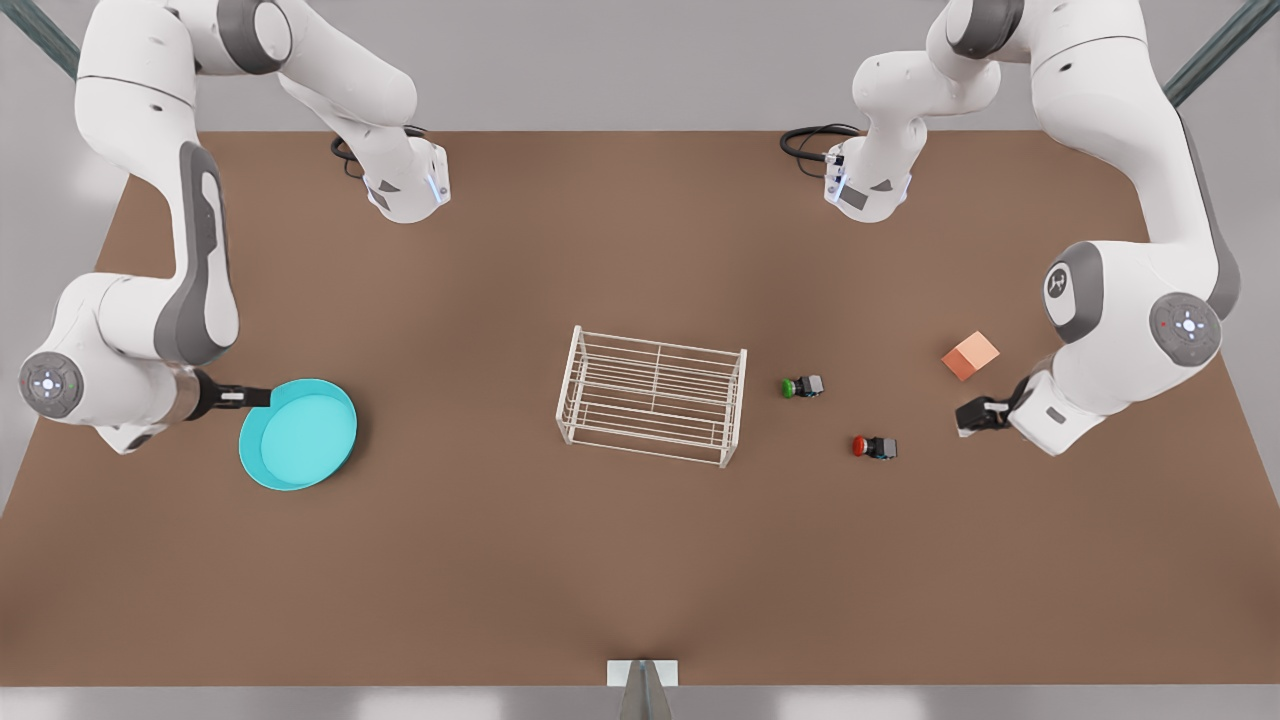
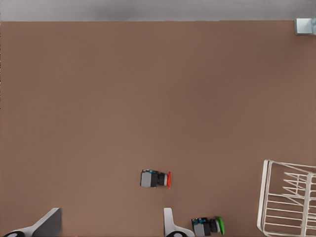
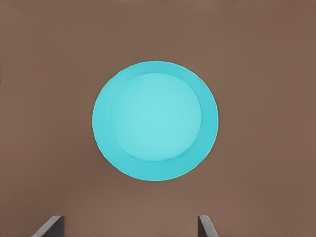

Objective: Place the plate on the shelf with right arm and place the red button switch in the plate with left arm

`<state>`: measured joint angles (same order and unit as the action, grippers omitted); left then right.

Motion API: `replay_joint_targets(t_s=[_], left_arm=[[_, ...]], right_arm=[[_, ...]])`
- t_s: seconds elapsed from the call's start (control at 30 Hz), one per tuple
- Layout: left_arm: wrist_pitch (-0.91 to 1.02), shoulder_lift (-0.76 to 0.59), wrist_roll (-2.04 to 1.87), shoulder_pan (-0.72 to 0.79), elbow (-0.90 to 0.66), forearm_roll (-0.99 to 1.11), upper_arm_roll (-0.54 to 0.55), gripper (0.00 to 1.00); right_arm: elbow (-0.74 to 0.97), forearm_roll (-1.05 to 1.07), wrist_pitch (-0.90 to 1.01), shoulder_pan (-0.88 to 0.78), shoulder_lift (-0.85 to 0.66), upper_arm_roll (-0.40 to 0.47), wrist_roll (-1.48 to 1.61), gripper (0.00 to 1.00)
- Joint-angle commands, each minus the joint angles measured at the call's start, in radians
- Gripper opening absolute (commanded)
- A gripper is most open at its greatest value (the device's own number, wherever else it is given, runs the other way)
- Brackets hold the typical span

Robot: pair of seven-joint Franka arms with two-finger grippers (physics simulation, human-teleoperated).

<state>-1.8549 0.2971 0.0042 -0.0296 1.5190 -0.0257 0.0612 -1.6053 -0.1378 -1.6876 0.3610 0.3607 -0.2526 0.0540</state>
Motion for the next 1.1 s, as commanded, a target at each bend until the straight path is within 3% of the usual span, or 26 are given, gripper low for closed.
replay_joint_targets(t_s=[0.0, 0.07, 0.2, 0.33, 0.43, 0.5, 0.6, 0.67, 1.0, 1.03, 1.07], left_arm=[[-0.079, -0.001, 0.003, 0.000, 0.000, 0.001, 0.000, 1.00], [-0.078, -0.001, 0.003, -0.001, 0.000, -0.003, 0.000, 1.00], [-0.087, 0.007, -0.029, 0.010, 0.001, 0.010, 0.006, 1.00], [0.003, 0.014, -1.140, 0.030, 0.036, -0.003, 0.049, 1.00], [0.016, 0.039, -1.546, 0.050, 0.046, -0.083, 0.052, 1.00], [-0.018, 0.028, -1.547, 0.045, 0.096, -0.132, 0.049, 1.00], [-0.383, -0.072, -1.405, 0.050, 0.389, -0.157, 0.055, 1.00], [-0.435, -0.090, -1.386, 0.065, 0.467, -0.175, 0.058, 1.00], [-0.566, 0.085, -1.495, 0.073, 0.443, -0.152, 0.052, 1.00], [-0.581, 0.099, -1.497, 0.073, 0.443, -0.148, 0.051, 1.00], [-0.581, 0.100, -1.497, 0.073, 0.443, -0.149, 0.051, 1.00]], right_arm=[[0.001, 0.006, -0.101, -0.001, 0.001, -0.002, 0.090, 1.00], [-0.001, 0.009, -0.102, 0.010, 0.021, -0.001, 0.093, 1.00], [0.053, 0.024, -0.198, 0.113, 0.217, 0.001, 0.285, 1.00], [0.110, 0.093, -0.228, 0.184, 0.311, -0.001, 0.550, 1.00], [0.108, 0.060, -0.303, 0.193, 0.357, 0.001, 0.662, 1.00], [0.102, 0.004, -0.357, 0.190, 0.386, 0.001, 0.659, 1.00], [0.097, -0.020, -0.359, 0.188, 0.394, 0.001, 0.649, 1.00], [0.010, -0.028, -0.426, 0.220, 0.394, 0.001, 0.664, 1.00], [0.015, 0.139, -0.320, 0.236, 0.396, -0.002, 0.592, 0.99], [0.016, 0.135, -0.328, 0.234, 0.405, -0.002, 0.587, 0.95], [0.018, 0.130, -0.331, 0.234, 0.408, -0.002, 0.587, 0.76]])
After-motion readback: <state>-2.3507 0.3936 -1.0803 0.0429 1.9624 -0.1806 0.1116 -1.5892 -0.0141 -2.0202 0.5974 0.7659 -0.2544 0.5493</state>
